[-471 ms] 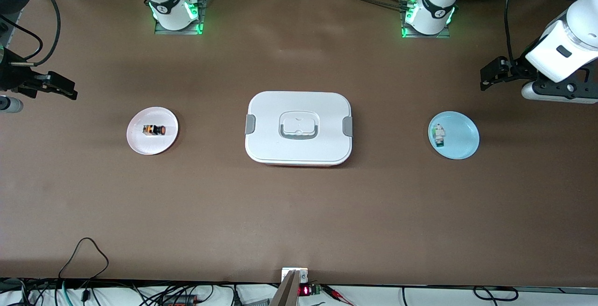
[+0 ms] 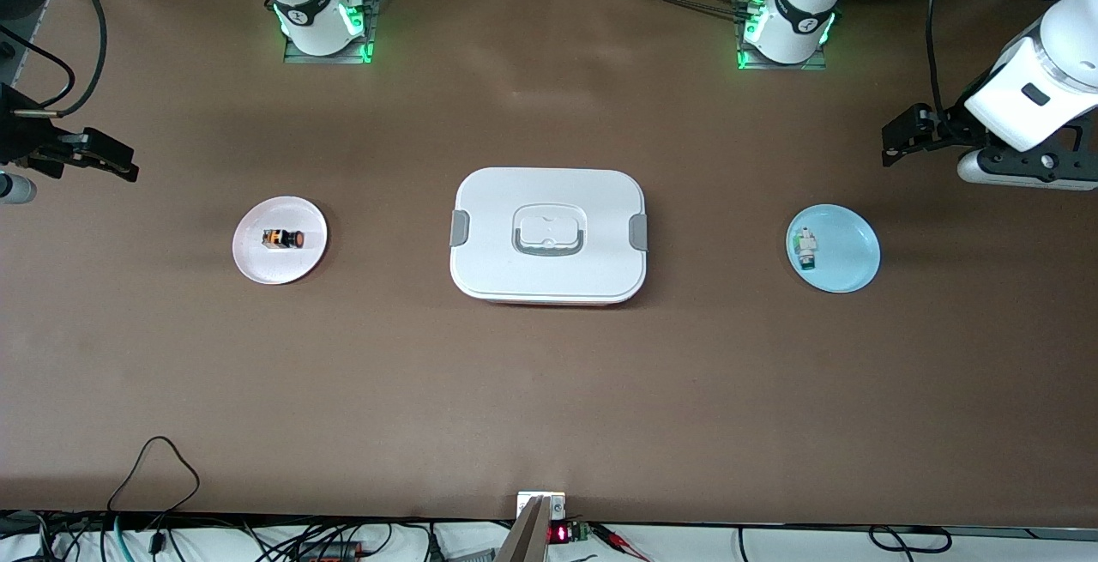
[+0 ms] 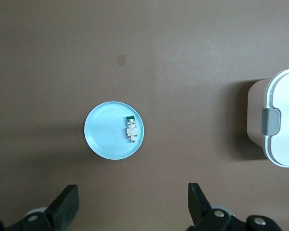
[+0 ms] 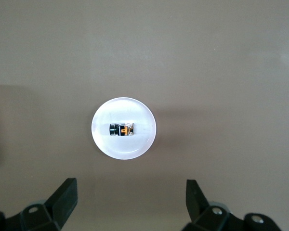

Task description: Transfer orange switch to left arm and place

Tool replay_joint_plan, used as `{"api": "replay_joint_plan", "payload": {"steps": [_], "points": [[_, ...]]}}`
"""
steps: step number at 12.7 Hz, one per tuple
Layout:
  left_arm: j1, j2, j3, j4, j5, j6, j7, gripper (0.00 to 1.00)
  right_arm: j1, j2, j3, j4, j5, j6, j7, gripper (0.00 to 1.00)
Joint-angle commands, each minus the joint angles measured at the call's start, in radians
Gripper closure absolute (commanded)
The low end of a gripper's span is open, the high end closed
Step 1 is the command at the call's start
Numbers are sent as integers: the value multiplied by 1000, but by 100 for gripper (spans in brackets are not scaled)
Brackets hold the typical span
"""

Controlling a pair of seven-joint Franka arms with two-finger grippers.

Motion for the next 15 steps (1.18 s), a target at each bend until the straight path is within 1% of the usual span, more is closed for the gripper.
{"api": "replay_joint_plan", "payload": {"steps": [1,4,7,8,11,15], "points": [[-7,-2,5,12,-1,-18,2,0,-6,-5,-1,9,15,-17,-17,0],[-7,-13,3,3,1,-49,-13,0,-8,-10,-5,13,9,-34,-25,0],[-4,-21,5,-4,1,-49,-12,0,-5,-5,1,15,1,-38,-17,0],[-4,-19,6,-4,-1,-46,-7,0,-6,5,1,13,11,-29,-7,0],[-2,-7,13,12,1,-44,8,0,-1,53,1,13,9,15,-3,0],[-2,-7,16,9,-1,-46,11,0,-1,148,2,12,-1,44,-3,0]]}}
